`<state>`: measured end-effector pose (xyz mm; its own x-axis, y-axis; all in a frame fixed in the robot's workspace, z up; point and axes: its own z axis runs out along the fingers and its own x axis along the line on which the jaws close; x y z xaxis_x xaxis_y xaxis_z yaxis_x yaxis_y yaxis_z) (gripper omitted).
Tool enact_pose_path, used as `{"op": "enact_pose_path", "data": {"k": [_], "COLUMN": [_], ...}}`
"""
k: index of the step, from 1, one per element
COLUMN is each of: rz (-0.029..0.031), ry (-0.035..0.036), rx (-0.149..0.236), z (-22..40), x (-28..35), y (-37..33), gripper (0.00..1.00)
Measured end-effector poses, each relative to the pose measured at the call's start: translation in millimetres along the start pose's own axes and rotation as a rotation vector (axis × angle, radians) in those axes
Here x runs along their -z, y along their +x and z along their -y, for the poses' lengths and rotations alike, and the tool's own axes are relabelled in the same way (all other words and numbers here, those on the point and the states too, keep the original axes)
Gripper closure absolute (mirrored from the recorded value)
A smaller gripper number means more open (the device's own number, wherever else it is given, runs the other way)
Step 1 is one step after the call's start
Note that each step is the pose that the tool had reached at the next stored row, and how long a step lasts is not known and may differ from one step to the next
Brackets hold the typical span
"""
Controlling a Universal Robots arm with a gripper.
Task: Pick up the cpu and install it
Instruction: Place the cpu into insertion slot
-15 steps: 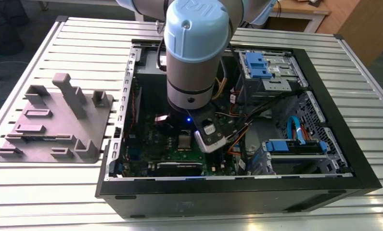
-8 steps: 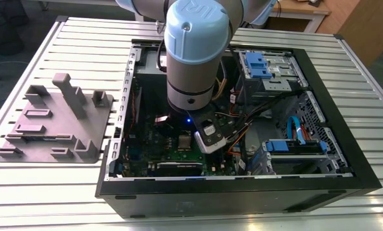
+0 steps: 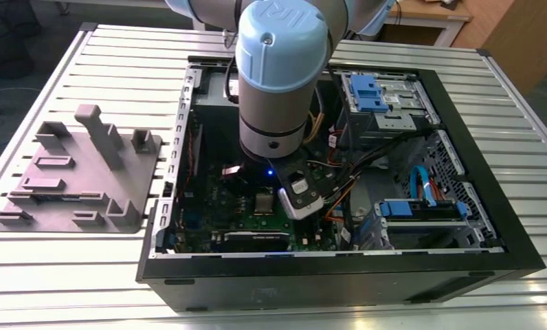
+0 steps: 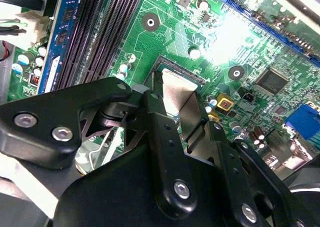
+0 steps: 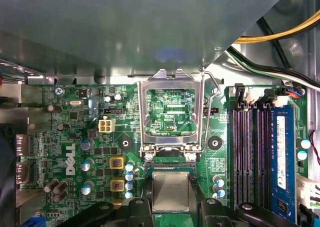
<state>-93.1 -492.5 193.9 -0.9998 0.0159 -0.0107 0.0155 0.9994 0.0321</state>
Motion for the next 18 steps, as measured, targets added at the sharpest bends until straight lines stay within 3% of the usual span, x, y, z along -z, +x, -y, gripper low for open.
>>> {"op": "enact_pose_path", "data": {"k": [18], "rz": [-0.0001], "ry": [0.0003], "rx": [-0.001], "z": [0.2], "x": [-3.3], "y": [0.0], "gripper": [0.62]}}
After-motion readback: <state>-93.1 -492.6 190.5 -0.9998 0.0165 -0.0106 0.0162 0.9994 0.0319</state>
